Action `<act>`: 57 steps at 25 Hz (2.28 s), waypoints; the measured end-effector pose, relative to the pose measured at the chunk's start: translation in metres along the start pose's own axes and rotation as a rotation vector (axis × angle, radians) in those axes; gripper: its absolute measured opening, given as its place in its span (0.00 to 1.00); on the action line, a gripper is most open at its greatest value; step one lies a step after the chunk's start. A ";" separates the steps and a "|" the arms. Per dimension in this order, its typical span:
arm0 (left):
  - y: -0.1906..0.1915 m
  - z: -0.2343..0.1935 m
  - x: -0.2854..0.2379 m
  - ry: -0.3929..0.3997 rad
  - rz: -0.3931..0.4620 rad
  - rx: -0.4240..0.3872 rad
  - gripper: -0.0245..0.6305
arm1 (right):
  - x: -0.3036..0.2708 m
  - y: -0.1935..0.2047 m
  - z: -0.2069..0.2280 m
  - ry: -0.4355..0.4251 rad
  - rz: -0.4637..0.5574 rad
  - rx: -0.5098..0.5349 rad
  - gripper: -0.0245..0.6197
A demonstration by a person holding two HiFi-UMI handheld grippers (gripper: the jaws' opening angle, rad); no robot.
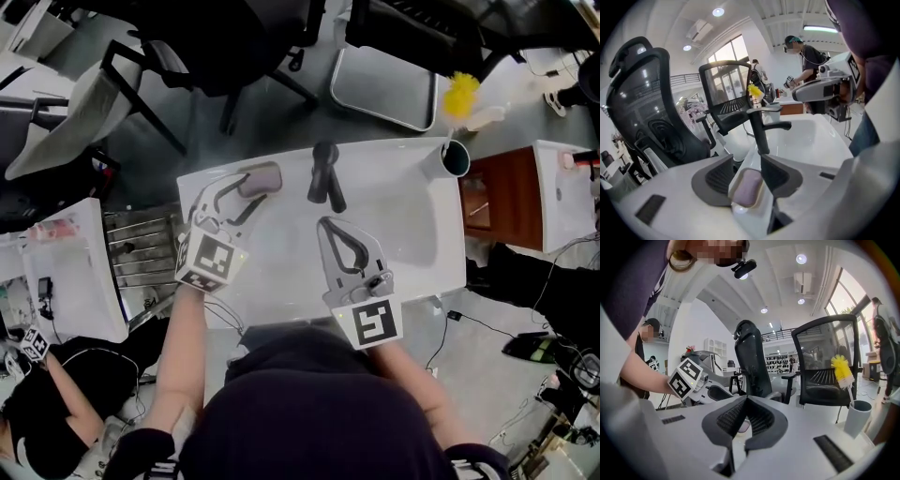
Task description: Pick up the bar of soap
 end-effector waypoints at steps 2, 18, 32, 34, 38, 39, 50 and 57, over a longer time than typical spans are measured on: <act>0.006 -0.001 -0.007 0.014 -0.032 -0.018 0.29 | -0.003 0.004 -0.003 -0.006 -0.010 -0.011 0.06; 0.054 -0.006 -0.055 0.122 -0.320 -0.229 0.29 | -0.013 0.018 -0.019 -0.014 -0.036 -0.068 0.06; 0.072 -0.014 -0.077 0.236 -0.553 -0.240 0.33 | -0.011 0.028 -0.018 0.011 -0.060 -0.107 0.06; 0.074 -0.013 -0.080 0.243 -0.577 -0.259 0.33 | -0.011 0.028 -0.017 0.016 -0.058 -0.109 0.06; 0.076 -0.013 -0.085 0.258 -0.612 -0.256 0.33 | -0.009 0.032 -0.014 0.025 -0.062 -0.113 0.06; 0.076 -0.012 -0.086 0.262 -0.617 -0.255 0.33 | -0.009 0.032 -0.013 0.028 -0.064 -0.116 0.06; 0.080 -0.014 -0.093 0.286 -0.699 -0.231 0.33 | -0.006 0.035 -0.009 0.048 -0.066 -0.126 0.06; 0.086 -0.015 -0.098 0.266 -0.748 -0.208 0.33 | -0.008 0.035 -0.009 0.055 -0.070 -0.132 0.06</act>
Point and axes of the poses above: the fingertips, and each gripper's own axes: x backward along the fingers, z to its right, y out of its underside, the point moved 3 cm from there along x, backward along the fingers, and after that the axes turned 15 degrees about x, right-handed, at the moved point
